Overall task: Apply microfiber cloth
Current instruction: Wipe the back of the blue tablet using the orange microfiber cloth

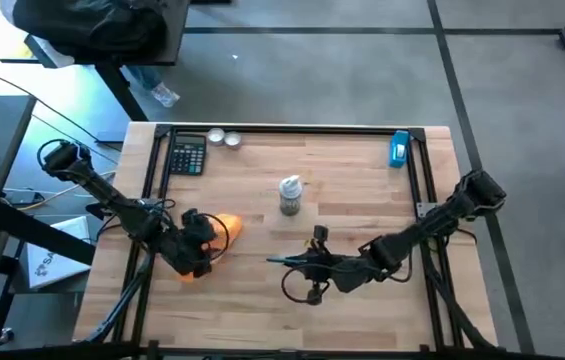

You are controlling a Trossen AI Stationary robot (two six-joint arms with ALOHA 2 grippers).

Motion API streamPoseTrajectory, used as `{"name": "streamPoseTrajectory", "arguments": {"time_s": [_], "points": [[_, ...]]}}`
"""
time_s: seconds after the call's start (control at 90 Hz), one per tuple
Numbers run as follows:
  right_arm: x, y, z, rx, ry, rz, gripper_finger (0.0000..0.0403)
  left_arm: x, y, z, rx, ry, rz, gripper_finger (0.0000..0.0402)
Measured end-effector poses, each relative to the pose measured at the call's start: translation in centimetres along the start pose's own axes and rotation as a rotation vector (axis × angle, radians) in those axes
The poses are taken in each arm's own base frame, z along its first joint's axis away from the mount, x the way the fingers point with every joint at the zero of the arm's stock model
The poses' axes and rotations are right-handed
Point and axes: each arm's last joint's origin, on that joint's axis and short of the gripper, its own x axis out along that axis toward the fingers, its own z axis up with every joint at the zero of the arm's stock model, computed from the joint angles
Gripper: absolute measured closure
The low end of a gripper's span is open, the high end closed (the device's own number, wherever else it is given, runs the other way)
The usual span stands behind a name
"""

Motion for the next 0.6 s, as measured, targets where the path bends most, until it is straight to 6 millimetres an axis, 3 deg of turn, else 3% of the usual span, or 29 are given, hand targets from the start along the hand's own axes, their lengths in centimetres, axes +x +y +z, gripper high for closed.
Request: {"name": "streamPoseTrajectory", "arguments": {"time_s": [0.122, 0.278, 0.456, 0.6], "points": [[0.0, 0.0, -0.2, 0.011, 0.015, 0.000, 0.0402, -0.1, 1.0, -0.8, -0.099, 0.106, 0.084, 0.0211], [0.0, 0.0, -0.3, 0.023, 0.025, 0.001, 0.0402, -0.2, 1.0, -1.2, -0.120, 0.184, 0.068, 0.0211], [0.0, 0.0, -0.3, 0.018, 0.031, 0.000, 0.0402, 0.1, 1.1, -1.4, -0.128, 0.178, 0.090, 0.0211], [0.0, 0.0, -0.4, 0.018, 0.031, 0.000, 0.0402, 1.7, 1.8, -2.7, -0.131, 0.153, 0.178, 0.0211]]}}
